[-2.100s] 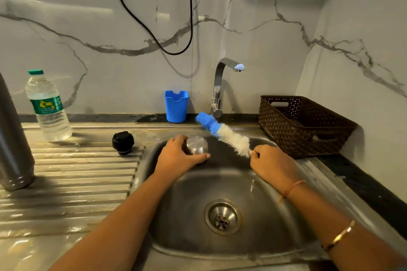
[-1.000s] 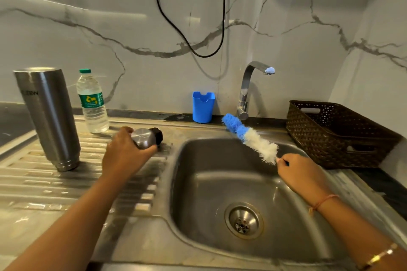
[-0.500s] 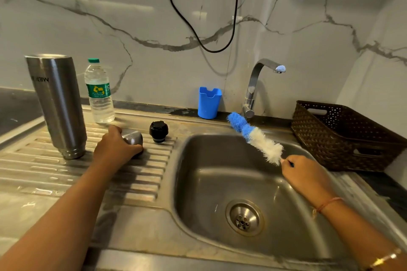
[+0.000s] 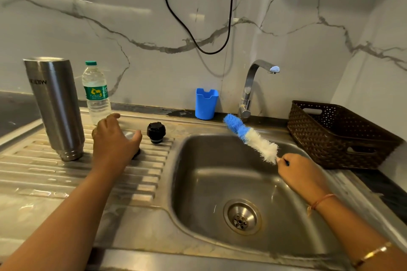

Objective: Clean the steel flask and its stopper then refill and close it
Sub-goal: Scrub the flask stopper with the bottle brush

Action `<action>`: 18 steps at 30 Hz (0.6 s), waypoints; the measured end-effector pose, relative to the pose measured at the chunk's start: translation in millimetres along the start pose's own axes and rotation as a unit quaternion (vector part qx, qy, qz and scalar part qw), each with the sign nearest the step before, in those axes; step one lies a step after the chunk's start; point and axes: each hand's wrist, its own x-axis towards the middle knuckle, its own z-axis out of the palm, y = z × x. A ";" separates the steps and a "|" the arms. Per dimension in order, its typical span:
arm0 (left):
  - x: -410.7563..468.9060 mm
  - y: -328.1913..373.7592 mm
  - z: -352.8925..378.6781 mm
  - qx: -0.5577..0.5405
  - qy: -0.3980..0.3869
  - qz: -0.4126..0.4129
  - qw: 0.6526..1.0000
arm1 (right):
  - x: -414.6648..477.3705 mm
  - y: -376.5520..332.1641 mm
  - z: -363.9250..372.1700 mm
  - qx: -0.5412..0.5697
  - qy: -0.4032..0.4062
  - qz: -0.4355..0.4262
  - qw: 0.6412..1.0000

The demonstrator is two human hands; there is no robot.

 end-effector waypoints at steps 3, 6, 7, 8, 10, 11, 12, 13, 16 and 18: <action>-10.5 20.6 2.6 -0.023 0.004 0.053 0.998 | -0.4 -2.0 -4.7 0.020 0.045 -0.017 0.999; -26.7 46.5 11.2 -0.030 -0.057 0.067 0.996 | -3.8 -5.5 -9.9 0.040 0.090 -0.066 0.993; -31.7 54.8 15.8 -0.036 -0.092 0.066 0.993 | -5.3 -7.6 -12.9 0.021 0.071 -0.085 0.994; -36.2 62.0 21.3 -0.040 -0.129 0.062 0.989 | -6.2 -9.2 -16.1 -0.023 0.034 -0.097 0.994; -43.8 70.7 34.2 -0.039 -0.188 0.051 0.980 | -8.0 -11.4 -20.7 -0.144 -0.024 -0.110 0.983; -46.4 71.4 40.6 -0.034 -0.204 0.052 0.977 | -9.5 -11.7 -20.9 -0.172 -0.030 -0.113 0.978; -48.7 71.3 46.0 -0.030 -0.213 0.056 0.975 | -10.8 -11.9 -20.9 -0.170 -0.024 -0.114 0.979; -49.9 69.8 50.1 -0.026 -0.218 0.062 0.974 | -11.6 -12.4 -21.4 -0.152 -0.008 -0.113 0.982; -47.2 60.4 57.2 -0.028 -0.222 0.073 0.972 | -4.6 -20.8 -29.3 -0.123 0.062 -0.112 0.984; -43.1 55.5 59.1 -0.037 -0.217 0.076 0.973 | 4.9 -33.5 -41.1 -0.136 0.103 -0.122 0.978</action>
